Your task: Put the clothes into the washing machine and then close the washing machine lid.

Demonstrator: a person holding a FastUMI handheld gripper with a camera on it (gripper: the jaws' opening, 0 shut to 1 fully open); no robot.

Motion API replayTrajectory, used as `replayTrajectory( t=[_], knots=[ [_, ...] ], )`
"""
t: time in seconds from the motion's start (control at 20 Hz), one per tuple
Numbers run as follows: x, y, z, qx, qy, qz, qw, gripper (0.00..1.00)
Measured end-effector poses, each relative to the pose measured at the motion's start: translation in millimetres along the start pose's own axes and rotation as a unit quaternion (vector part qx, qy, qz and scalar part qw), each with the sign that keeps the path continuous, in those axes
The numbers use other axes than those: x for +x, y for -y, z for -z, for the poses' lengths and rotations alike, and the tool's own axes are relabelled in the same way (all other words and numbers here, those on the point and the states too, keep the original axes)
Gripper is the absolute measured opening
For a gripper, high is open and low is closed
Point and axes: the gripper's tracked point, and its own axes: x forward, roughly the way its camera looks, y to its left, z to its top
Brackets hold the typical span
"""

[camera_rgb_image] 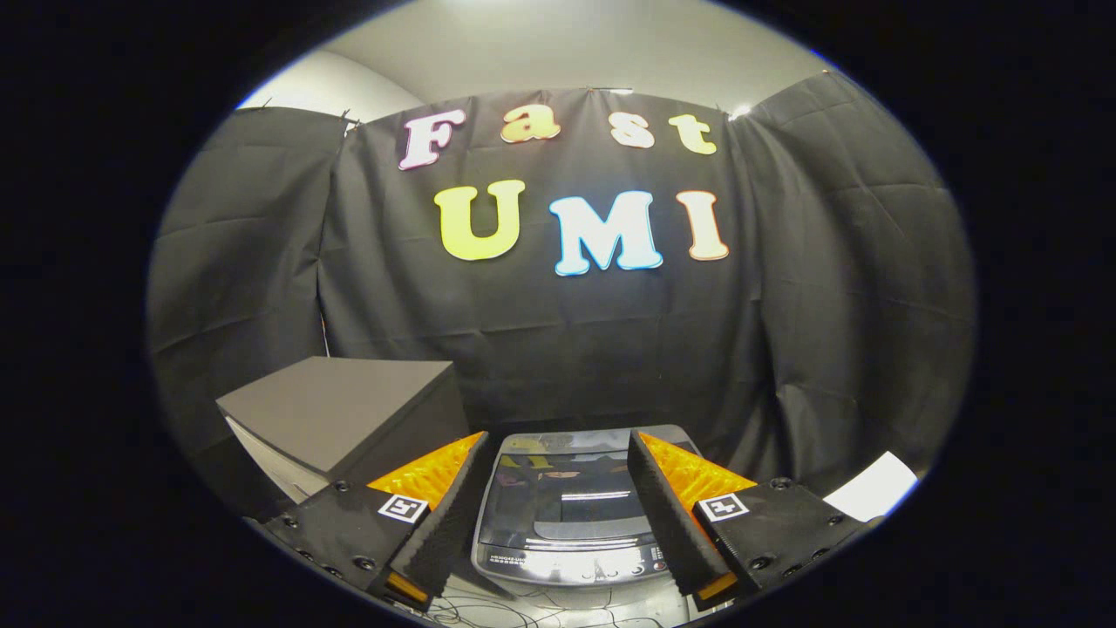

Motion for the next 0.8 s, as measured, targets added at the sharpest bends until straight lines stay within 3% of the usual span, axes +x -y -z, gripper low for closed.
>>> replayTrajectory(
  t=[0.8],
  knots=[
    [-136.9, -2.9, -18.1, -0.001, 0.063, 0.023, 0.998, 0.97]
  ],
)
